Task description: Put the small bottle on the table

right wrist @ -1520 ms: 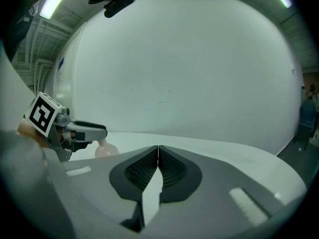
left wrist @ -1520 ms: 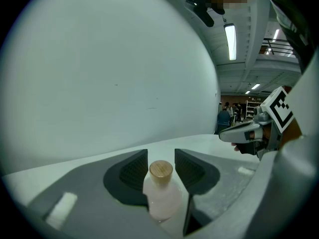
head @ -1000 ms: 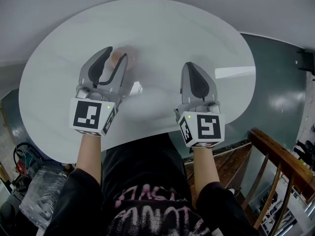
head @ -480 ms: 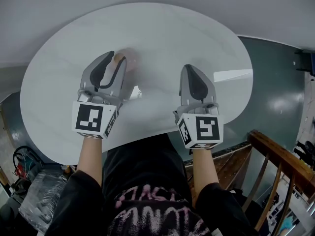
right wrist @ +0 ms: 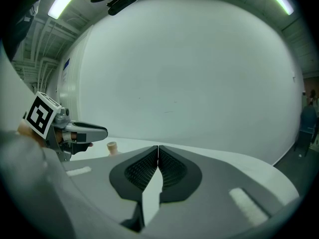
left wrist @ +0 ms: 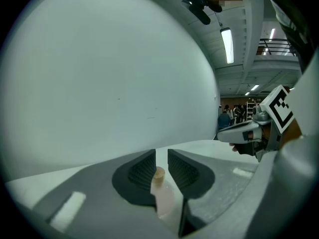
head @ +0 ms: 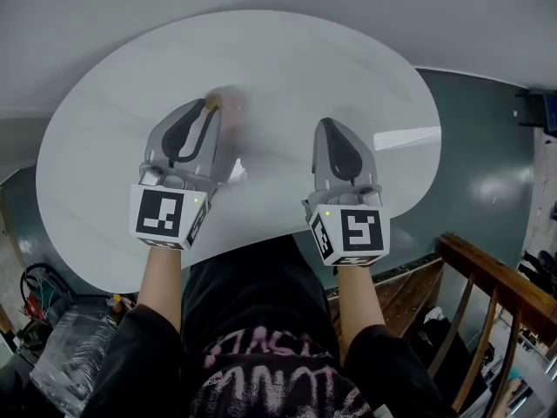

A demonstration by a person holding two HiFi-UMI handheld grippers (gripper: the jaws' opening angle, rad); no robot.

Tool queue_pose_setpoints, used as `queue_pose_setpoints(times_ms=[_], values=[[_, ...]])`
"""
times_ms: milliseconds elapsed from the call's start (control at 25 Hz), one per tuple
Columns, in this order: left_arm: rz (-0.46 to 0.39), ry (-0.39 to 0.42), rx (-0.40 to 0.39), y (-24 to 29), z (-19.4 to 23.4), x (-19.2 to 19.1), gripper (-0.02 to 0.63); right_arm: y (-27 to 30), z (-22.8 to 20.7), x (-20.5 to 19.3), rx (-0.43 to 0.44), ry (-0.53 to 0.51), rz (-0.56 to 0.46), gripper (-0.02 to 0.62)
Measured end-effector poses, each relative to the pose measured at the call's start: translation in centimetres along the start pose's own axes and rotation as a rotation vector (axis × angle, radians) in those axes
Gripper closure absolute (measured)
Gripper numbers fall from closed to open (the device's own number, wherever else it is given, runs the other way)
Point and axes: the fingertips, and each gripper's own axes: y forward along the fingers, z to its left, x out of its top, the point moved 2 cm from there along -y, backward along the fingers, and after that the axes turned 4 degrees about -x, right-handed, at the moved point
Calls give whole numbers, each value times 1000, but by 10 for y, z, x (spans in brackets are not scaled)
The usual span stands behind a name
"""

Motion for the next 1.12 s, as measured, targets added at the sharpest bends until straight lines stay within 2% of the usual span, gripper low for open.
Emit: queue_pose_setpoints(times_ms=[520,600,1000,1120], values=[[-9,-9,-3,-20,-8,1,577,-18,12,9,-7,-21,-18,584],[-14,-14,-6,-20,-9,4,604,-19,10,11,-8,-23,-22,584],[0,-3,-17,-25,-12,8,606,-21,14,20,-5,-26,-35,584],[-26,10,-22,-26,-12,9,606,-21,17,21,-7,-22,-37,584]])
